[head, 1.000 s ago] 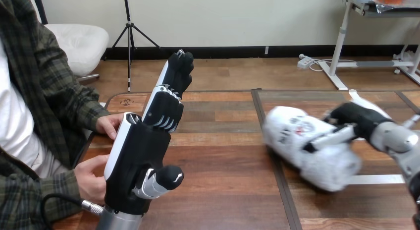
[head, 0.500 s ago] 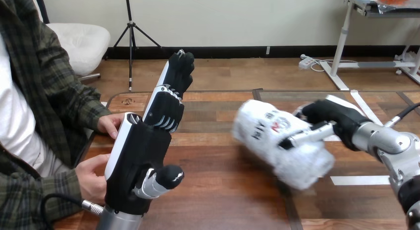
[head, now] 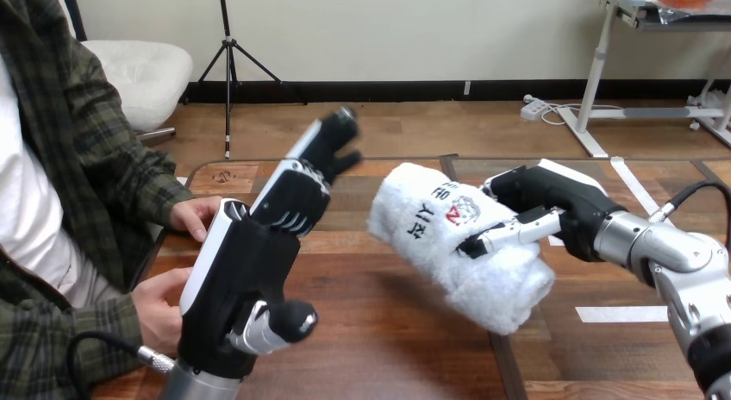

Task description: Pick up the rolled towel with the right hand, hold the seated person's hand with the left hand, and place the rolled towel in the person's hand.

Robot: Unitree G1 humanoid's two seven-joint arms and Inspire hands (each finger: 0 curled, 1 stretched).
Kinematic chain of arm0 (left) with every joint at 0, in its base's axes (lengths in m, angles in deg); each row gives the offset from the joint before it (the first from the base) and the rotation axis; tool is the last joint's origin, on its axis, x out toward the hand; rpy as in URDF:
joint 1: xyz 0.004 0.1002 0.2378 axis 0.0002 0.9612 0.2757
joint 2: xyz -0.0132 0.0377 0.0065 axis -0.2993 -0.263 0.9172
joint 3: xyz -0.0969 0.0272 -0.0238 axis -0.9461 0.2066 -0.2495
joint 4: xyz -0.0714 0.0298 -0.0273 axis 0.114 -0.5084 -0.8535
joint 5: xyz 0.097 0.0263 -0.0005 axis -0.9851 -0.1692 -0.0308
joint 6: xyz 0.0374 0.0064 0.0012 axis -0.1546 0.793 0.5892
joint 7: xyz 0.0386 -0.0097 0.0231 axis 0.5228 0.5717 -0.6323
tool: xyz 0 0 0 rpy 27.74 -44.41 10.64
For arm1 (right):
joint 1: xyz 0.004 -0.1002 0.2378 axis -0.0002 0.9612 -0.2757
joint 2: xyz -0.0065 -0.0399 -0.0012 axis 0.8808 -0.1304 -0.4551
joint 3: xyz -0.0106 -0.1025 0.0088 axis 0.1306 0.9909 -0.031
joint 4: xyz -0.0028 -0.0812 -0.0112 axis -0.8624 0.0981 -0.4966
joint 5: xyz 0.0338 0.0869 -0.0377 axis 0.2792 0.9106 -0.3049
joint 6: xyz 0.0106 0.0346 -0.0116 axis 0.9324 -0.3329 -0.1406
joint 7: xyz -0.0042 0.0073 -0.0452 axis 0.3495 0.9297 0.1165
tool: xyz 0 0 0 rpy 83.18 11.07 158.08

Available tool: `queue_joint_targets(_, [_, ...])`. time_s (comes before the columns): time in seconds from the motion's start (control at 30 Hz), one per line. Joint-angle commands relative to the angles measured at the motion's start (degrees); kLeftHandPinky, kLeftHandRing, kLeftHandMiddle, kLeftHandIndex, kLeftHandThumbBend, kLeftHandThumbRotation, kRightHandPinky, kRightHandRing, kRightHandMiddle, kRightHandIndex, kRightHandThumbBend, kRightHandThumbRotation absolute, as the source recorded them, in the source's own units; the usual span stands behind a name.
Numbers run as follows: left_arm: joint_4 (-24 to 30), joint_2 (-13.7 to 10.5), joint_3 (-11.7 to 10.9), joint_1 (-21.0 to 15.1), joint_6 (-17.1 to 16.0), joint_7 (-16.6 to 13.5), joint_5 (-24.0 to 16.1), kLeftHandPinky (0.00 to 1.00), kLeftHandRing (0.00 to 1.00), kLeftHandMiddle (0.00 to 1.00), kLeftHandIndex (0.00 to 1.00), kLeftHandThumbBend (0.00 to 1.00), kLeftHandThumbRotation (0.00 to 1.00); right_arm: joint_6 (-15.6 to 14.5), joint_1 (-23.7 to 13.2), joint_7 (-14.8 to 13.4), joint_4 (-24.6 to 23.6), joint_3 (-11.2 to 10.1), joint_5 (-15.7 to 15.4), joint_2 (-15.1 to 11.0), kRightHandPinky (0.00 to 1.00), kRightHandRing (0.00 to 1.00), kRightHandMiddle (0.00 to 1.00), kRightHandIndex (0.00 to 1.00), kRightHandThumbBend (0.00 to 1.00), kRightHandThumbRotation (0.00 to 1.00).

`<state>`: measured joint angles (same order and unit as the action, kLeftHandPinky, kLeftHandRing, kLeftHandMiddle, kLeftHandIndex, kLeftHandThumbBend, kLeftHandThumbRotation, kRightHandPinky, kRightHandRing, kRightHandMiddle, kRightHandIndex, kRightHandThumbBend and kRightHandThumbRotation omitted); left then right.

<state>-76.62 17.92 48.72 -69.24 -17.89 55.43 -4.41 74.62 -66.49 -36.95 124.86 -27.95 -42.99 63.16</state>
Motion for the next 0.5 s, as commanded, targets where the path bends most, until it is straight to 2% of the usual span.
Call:
queue_joint_targets(0.0, [0.3,-1.7,-0.8,-4.7,-0.6,1.8,2.8,0.82,0.88,0.90,0.89,1.00,0.75,-1.1,-0.3,1.5,-12.4,-4.1,5.0,0.0,0.18,0.22,0.29,0.37,0.77,0.00])
queue_joint_targets(0.27, [4.4,-2.2,-1.3,-3.1,3.2,-0.5,0.8,0.83,0.89,0.90,0.88,1.00,0.67,-1.6,1.6,3.2,-16.5,-4.9,7.7,0.6,0.17,0.21,0.29,0.36,0.79,0.00])
queue_joint_targets(0.47, [6.1,-2.3,-2.9,-2.6,3.1,-3.3,-3.5,0.87,0.91,0.93,0.90,1.00,0.65,-2.2,2.9,3.9,-19.6,-4.8,8.8,0.8,0.18,0.21,0.29,0.36,0.80,0.00])
